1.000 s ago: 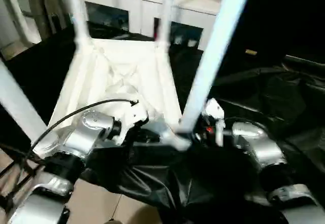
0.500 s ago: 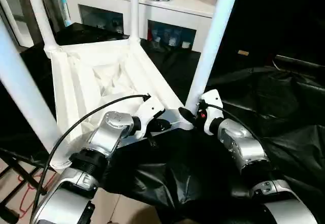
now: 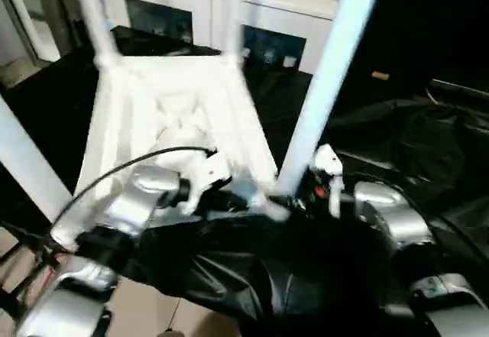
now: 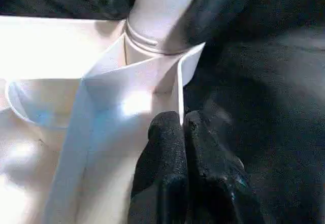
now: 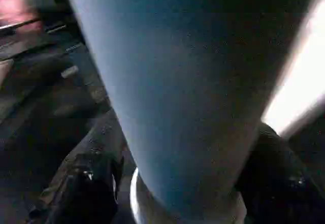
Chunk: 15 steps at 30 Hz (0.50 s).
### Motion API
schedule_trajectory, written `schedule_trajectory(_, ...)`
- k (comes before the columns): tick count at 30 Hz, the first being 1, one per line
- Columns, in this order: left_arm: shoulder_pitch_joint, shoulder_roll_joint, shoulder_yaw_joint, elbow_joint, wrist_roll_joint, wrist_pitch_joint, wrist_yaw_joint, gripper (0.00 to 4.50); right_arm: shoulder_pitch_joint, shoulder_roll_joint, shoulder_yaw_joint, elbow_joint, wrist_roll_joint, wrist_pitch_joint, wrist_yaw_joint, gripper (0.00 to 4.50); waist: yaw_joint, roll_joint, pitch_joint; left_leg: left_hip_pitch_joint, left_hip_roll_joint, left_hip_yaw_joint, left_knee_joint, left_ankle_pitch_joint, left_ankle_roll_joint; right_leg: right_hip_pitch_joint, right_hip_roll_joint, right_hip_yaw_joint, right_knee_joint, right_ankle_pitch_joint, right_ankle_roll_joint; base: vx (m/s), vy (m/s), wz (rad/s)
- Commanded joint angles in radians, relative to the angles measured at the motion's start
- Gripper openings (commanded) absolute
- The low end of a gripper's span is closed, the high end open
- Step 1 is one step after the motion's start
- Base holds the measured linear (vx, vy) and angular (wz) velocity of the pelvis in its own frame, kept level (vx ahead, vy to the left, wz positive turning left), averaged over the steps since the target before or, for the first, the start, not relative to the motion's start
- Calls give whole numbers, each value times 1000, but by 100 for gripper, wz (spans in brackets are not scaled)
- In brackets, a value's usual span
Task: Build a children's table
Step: Rotate leg to tighten
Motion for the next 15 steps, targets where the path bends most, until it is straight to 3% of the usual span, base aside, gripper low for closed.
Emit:
schedule_trajectory(1, 6, -18, -35, -11, 1, -7, -21, 0, 14, 5, 39, -8, 6, 17, 57, 289, 2, 13, -50, 7, 12, 13, -53, -139, 64, 55, -49, 35, -54, 42, -261, 0, 0, 0)
schedule_trajectory(5, 7, 21, -36, -15, -4, -13, -88, 0, 13, -14, 52, -17, 13, 43, 124, 254, 10, 12, -47, 8, 13, 11, -58, -187, 28, 53, -53, 36, -60, -59, -239, 0, 0, 0)
schedule_trajectory(15, 3, 19, -22, 4, 3, -17, -48, 0, 41, 7, 69, -52, 25, 64, 131, 219, 11, 8, -49, 6, 10, 11, -56, -155, 25, 54, -53, 37, -57, -30, -231, 0, 0, 0)
